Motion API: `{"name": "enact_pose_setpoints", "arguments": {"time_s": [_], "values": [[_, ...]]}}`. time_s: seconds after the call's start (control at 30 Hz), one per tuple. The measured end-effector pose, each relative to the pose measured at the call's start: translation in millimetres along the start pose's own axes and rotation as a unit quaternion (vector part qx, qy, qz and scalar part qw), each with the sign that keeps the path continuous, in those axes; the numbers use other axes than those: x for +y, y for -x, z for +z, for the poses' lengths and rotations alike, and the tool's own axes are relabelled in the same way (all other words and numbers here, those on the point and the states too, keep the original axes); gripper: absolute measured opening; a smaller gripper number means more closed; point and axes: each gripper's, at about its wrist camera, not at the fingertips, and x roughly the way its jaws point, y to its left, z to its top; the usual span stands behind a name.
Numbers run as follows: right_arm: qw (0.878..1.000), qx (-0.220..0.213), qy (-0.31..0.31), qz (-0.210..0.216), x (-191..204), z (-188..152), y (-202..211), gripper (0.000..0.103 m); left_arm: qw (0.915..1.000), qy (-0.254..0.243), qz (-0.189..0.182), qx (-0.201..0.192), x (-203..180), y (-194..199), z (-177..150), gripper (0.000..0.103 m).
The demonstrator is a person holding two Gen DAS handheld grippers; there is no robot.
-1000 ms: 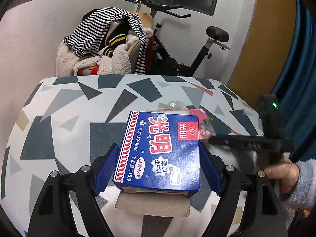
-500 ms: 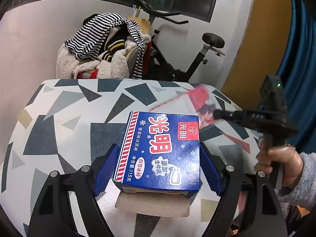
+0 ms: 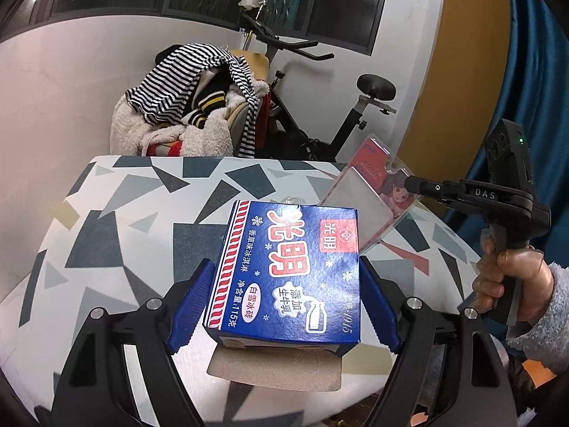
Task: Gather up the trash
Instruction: 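Grasp the clear plastic package with the right tool while the left tool lifts the box, then carry the carton box and clear package toward the brown bin with both tools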
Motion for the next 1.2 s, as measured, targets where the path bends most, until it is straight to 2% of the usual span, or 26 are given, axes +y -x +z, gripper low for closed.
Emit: {"name": "enact_pose_setpoints", "arguments": {"time_s": [0.57,1.2], "values": [[1.000,0.012,0.016,-0.001,13,-46,65,0.010,0.9999,-0.007,0.014,0.006,-44,52,-48,0.078],[0.997,0.040,0.049,0.035,31,-85,108,0.010,0.9998,0.005,0.021,0.002,-48,94,-74,0.078]]}}
